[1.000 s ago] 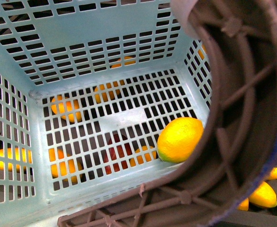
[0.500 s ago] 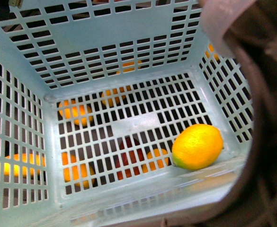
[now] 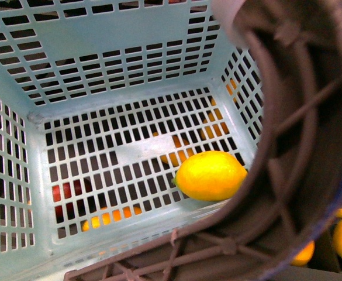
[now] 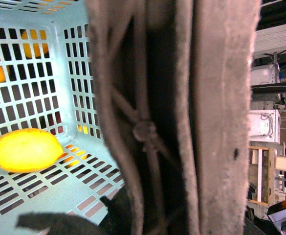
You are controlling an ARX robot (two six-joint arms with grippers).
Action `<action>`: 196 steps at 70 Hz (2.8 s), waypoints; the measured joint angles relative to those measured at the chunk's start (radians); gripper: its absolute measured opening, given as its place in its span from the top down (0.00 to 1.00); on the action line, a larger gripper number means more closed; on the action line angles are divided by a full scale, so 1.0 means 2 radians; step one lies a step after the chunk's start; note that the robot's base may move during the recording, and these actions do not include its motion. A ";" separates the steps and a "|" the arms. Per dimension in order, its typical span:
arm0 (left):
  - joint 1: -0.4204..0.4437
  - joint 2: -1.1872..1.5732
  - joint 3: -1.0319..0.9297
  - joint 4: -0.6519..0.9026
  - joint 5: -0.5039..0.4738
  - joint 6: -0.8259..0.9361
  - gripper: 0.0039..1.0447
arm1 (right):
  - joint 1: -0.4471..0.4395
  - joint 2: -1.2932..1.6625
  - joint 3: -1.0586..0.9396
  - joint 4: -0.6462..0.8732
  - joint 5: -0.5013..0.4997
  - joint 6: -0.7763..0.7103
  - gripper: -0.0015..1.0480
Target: Pick lemon and mango into basket
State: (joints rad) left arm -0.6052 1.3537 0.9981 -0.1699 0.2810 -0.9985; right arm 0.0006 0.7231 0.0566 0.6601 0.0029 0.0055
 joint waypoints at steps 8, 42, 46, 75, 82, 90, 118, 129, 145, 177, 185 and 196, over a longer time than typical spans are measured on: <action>0.000 0.000 0.000 0.000 0.001 0.000 0.87 | 0.000 0.001 0.000 0.000 -0.001 0.000 0.08; 0.000 0.000 0.000 0.000 0.002 0.002 0.87 | 0.000 0.001 0.000 0.000 0.000 0.000 0.08; 0.000 0.000 0.000 0.000 0.002 0.002 0.87 | 0.000 0.001 0.000 0.000 0.000 0.000 0.08; 0.003 -0.001 0.000 0.000 0.001 0.003 0.87 | -0.083 0.103 0.067 -0.143 0.120 0.040 0.08; 0.003 -0.001 0.000 0.000 0.005 0.002 0.87 | -0.162 0.225 0.079 -0.047 0.029 -0.024 0.08; 0.002 -0.001 0.000 0.000 0.005 0.002 0.87 | -0.238 0.388 0.132 0.018 -0.081 -0.136 0.08; 0.002 -0.001 0.000 0.000 0.002 0.002 0.87 | -0.245 0.714 0.254 -0.005 -0.133 -0.413 0.08; 0.002 -0.001 0.000 0.000 0.003 0.002 0.87 | -0.207 0.779 0.318 -0.025 -0.126 -0.443 0.08; 0.002 -0.001 0.000 0.000 0.002 0.003 0.87 | -0.178 0.823 0.387 -0.048 -0.111 -0.446 0.08; 0.002 -0.001 0.000 0.000 0.002 0.002 0.87 | -0.165 0.881 0.498 -0.096 -0.098 -0.439 0.08; 0.002 -0.001 0.000 0.000 0.002 0.002 0.87 | -0.160 0.893 0.510 -0.098 -0.093 -0.431 0.08; 0.002 -0.001 0.000 0.000 0.002 0.003 0.87 | -0.151 0.912 0.521 -0.097 -0.091 -0.414 0.08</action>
State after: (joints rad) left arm -0.6022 1.3525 0.9981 -0.1699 0.2848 -0.9932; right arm -0.3012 2.5473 1.0992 0.4656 -0.1799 -0.8234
